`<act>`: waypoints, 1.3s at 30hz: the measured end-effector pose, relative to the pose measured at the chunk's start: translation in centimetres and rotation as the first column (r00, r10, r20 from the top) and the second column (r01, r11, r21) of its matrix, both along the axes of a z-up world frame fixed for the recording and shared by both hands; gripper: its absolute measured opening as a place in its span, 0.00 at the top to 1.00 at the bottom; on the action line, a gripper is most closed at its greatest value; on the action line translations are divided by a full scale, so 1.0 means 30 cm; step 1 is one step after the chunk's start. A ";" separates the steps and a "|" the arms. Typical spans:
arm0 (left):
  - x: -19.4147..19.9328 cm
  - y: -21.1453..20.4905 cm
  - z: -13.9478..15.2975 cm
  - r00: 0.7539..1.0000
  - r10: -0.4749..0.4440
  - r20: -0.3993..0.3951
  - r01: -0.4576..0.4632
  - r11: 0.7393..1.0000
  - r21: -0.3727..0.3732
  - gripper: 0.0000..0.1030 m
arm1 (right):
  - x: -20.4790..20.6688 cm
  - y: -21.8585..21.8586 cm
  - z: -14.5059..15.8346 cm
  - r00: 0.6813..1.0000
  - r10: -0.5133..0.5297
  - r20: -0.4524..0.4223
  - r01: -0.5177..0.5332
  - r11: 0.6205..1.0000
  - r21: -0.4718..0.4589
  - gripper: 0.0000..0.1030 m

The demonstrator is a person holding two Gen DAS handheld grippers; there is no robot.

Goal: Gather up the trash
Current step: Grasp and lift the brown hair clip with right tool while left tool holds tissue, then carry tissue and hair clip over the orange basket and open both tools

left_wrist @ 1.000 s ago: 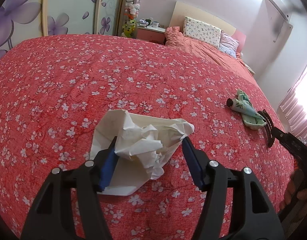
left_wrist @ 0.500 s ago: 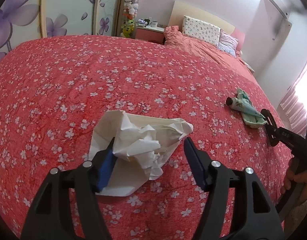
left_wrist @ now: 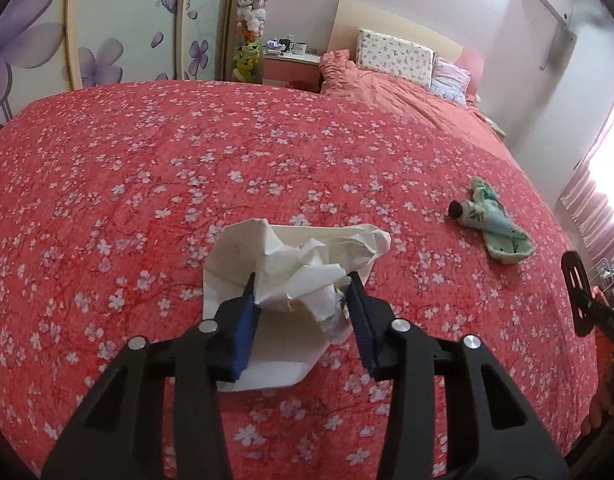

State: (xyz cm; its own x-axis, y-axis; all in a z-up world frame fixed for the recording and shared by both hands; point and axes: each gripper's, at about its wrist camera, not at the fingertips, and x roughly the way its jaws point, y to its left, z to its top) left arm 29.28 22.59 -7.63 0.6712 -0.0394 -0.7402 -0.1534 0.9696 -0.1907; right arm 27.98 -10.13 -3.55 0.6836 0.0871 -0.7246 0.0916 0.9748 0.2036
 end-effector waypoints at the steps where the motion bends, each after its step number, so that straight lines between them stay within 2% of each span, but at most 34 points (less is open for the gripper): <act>1: -0.002 0.003 0.003 1.000 0.002 0.006 -0.002 1.000 -0.003 0.60 | -0.013 -0.010 0.005 1.000 -0.002 0.003 0.002 1.000 0.002 0.88; 5: -0.033 -0.015 0.035 0.999 -0.001 0.036 0.002 1.000 -0.007 0.60 | -0.058 -0.051 0.030 1.000 -0.010 0.019 0.010 1.000 0.014 0.88; 10: -0.071 -0.108 0.118 0.996 -0.046 0.080 0.045 0.999 0.013 0.60 | -0.120 -0.102 0.100 0.997 -0.032 0.072 0.029 0.999 0.041 0.88; 15: -0.101 -0.257 0.219 0.985 -0.120 0.127 0.120 0.993 0.006 0.60 | -0.204 -0.160 0.186 0.987 -0.055 0.149 0.045 0.997 0.065 0.88; 21: -0.147 -0.468 0.322 0.956 -0.229 0.181 0.234 0.972 -0.008 0.60 | -0.294 -0.242 0.259 0.969 -0.097 0.226 0.080 0.993 0.083 0.88; 28: -0.209 -0.722 0.394 0.906 -0.357 0.228 0.371 0.928 -0.020 0.60 | -0.394 -0.370 0.317 0.941 -0.171 0.293 0.150 0.984 0.095 0.88; 34: -0.237 -0.946 0.417 0.855 -0.459 0.241 0.479 0.877 -0.029 0.60 | -0.459 -0.499 0.323 0.916 -0.241 0.319 0.219 0.970 0.105 0.88; 39: -0.250 -1.136 0.400 0.806 -0.544 0.234 0.567 0.823 -0.040 0.60 | -0.495 -0.601 0.304 0.899 -0.299 0.319 0.278 0.954 0.109 0.88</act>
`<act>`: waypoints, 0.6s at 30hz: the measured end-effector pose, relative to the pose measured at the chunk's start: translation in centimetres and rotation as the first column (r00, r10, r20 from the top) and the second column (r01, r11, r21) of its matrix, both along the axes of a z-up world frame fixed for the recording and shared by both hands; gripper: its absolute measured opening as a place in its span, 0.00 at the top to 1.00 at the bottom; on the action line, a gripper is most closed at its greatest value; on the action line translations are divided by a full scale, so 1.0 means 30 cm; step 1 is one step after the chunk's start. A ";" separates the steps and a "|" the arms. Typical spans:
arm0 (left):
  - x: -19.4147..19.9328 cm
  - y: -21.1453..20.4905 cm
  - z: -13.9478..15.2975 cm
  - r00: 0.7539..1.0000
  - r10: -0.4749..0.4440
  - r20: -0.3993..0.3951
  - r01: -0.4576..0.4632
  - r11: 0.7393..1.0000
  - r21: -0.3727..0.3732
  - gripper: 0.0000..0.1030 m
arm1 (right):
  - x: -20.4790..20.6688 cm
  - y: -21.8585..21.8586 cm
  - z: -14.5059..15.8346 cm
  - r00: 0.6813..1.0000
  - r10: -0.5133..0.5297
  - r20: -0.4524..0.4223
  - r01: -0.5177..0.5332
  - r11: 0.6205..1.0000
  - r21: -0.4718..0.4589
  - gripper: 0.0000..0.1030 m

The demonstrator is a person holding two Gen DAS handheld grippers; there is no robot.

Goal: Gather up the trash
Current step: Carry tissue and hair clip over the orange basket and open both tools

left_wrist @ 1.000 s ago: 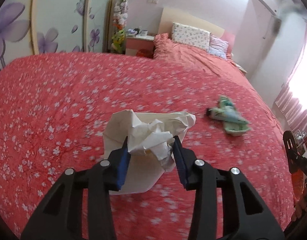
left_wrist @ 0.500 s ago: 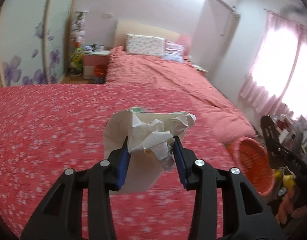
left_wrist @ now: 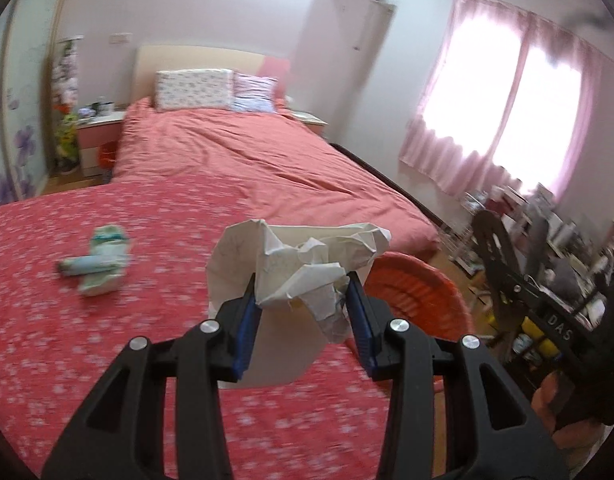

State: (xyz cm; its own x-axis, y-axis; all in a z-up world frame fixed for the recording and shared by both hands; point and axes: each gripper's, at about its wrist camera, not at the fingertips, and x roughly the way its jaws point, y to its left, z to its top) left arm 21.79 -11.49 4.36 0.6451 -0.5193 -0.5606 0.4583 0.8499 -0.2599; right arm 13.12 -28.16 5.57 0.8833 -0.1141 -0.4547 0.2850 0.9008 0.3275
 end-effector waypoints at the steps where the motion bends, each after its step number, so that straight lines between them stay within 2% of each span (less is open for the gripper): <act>1: -0.003 -0.040 -0.009 1.000 -0.024 -0.005 0.024 1.000 -0.001 0.60 | -0.006 -0.028 -0.008 1.000 -0.016 -0.001 0.016 1.000 0.002 0.88; 11: 0.019 -0.332 -0.109 0.984 -0.172 -0.055 0.173 0.985 0.011 0.60 | -0.006 -0.187 -0.082 0.995 -0.098 -0.021 0.098 0.995 0.035 0.88; 18: 0.047 -0.456 -0.172 0.969 -0.234 -0.082 0.236 0.972 0.013 0.60 | 0.002 -0.265 -0.133 0.993 -0.117 -0.032 0.119 0.991 0.061 0.88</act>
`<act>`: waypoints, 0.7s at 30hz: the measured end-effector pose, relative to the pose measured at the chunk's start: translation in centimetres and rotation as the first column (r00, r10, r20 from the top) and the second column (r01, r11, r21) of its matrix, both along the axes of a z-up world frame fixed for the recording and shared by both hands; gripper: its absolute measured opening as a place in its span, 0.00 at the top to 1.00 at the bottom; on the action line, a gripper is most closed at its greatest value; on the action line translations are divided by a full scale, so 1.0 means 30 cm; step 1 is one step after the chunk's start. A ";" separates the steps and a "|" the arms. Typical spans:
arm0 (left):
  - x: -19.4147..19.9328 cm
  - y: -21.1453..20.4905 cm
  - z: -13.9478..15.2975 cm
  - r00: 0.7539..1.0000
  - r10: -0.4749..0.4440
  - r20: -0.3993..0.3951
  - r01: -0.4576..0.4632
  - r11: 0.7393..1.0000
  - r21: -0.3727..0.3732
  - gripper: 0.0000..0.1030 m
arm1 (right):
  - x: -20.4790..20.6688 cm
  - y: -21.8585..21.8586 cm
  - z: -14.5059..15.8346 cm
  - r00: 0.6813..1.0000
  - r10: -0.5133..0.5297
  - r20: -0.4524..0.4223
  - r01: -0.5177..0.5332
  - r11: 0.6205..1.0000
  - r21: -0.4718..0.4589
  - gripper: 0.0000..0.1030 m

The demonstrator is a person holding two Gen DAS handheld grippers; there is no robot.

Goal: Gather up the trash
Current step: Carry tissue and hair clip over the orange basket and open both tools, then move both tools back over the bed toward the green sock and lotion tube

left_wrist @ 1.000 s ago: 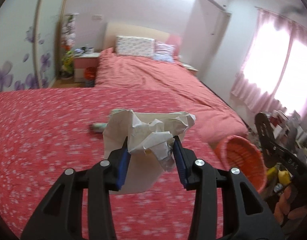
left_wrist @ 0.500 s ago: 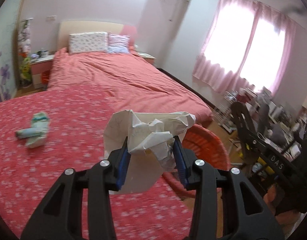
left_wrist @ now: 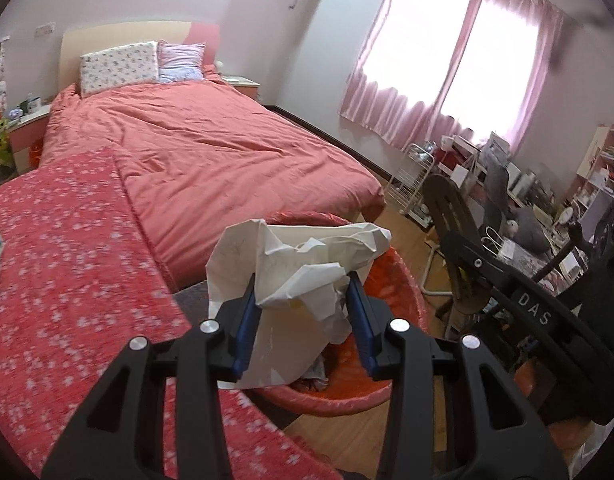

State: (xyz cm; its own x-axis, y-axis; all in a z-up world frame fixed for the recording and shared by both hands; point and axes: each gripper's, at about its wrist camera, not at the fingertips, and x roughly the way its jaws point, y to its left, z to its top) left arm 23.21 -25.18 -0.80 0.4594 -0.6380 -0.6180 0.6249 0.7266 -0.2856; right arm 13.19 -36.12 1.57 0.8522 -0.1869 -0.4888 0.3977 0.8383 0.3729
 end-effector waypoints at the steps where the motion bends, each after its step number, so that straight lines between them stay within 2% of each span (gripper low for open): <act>1: 0.008 -0.013 -0.010 1.000 -0.007 -0.005 0.007 1.000 0.001 0.60 | 0.004 -0.010 -0.004 1.000 -0.001 -0.001 0.001 1.000 0.004 0.88; 6: 0.040 -0.087 -0.083 0.998 -0.035 -0.043 0.036 0.999 0.037 0.57 | 0.032 -0.060 -0.052 1.000 -0.005 -0.015 0.006 0.999 0.039 0.88; 9: 0.059 -0.115 -0.132 0.998 -0.038 -0.058 0.043 0.996 0.074 0.43 | 0.045 -0.079 -0.078 0.999 0.004 -0.035 -0.002 0.998 0.061 0.86; 11: 0.072 -0.120 -0.157 0.998 -0.030 -0.064 0.036 0.995 0.094 0.41 | 0.051 -0.087 -0.098 0.999 0.006 -0.053 -0.002 0.997 0.073 0.75; 13: 0.085 -0.108 -0.177 0.997 -0.014 -0.079 0.022 0.994 0.106 0.40 | 0.045 -0.093 -0.105 0.998 -0.004 -0.059 0.009 0.997 0.074 0.58; 21: 0.142 0.079 -0.163 0.993 0.113 -0.032 -0.106 0.982 0.155 0.35 | 0.033 -0.076 -0.080 0.997 -0.019 -0.071 0.022 0.999 0.039 0.57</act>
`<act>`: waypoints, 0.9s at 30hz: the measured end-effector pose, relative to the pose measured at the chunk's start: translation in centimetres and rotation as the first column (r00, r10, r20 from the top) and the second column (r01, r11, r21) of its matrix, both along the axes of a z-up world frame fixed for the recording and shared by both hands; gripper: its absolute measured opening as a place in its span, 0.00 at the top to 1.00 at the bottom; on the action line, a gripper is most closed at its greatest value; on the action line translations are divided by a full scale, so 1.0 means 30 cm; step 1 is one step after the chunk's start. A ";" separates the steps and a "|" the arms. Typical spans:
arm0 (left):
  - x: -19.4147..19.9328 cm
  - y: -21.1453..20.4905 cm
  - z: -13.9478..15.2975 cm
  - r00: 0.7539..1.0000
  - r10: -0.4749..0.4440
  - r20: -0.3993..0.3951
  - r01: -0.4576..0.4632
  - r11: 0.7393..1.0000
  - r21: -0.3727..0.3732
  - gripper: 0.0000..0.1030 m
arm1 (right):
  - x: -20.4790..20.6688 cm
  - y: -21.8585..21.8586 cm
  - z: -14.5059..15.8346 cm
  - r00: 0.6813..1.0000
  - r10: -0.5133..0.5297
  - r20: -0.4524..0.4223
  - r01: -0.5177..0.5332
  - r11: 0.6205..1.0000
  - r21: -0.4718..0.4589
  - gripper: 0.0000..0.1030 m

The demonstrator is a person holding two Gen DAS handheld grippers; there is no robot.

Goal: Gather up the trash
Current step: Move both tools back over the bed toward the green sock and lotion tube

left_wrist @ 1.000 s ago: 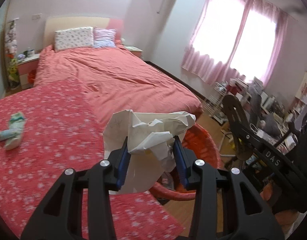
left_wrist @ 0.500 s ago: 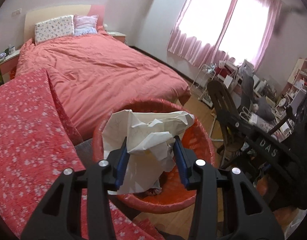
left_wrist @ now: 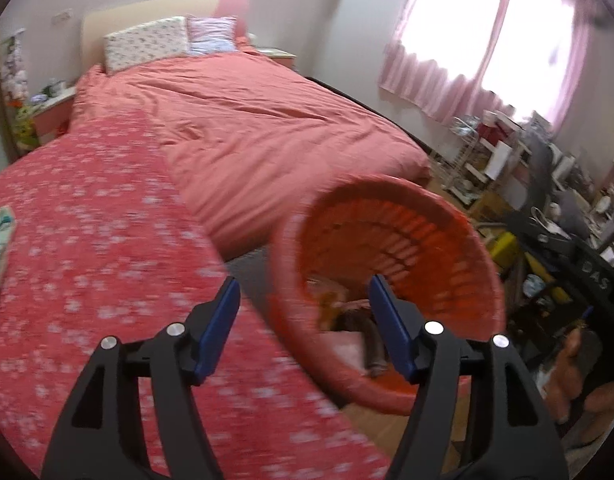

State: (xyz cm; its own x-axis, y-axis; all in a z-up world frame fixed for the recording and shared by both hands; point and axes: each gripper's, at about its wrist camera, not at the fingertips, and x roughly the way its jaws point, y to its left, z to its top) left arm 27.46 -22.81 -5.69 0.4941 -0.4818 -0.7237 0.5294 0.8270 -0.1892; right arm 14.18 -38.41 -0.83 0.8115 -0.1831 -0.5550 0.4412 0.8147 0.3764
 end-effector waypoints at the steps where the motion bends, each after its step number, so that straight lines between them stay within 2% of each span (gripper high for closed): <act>1: 0.008 0.030 0.004 1.000 0.021 0.010 -0.021 1.000 0.009 0.35 | 0.000 0.005 0.006 1.000 0.004 0.001 -0.004 1.000 -0.005 0.57; 6: 0.040 0.189 0.018 0.991 0.132 0.034 -0.134 0.990 0.038 0.34 | 0.015 0.040 0.014 1.000 0.026 -0.005 -0.026 1.000 -0.016 0.57; 13: 0.080 0.437 0.034 0.955 0.290 0.070 -0.294 0.953 0.069 0.30 | 0.046 0.139 0.019 0.996 0.088 -0.031 -0.089 0.994 -0.059 0.57; 18: 0.118 0.644 0.029 0.906 0.416 0.079 -0.422 0.903 0.082 0.30 | 0.089 0.243 0.014 0.986 0.154 -0.057 -0.159 0.983 -0.093 0.57; 21: 0.146 0.779 0.029 0.865 0.495 0.084 -0.502 0.861 0.087 0.30 | 0.119 0.317 0.007 0.976 0.203 -0.072 -0.210 0.972 -0.104 0.57; 27: 0.197 0.979 0.018 0.795 0.600 0.089 -0.607 0.788 0.102 0.30 | 0.199 0.497 -0.025 0.940 0.319 -0.123 -0.333 0.936 -0.112 0.57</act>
State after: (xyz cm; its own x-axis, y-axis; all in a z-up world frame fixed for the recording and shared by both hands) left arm 33.38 6.54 -5.15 0.6915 0.0148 -0.7223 -0.0794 0.9953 -0.0556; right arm 20.16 -23.49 -1.59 0.7793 0.0067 -0.6266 0.1734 0.9586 0.2258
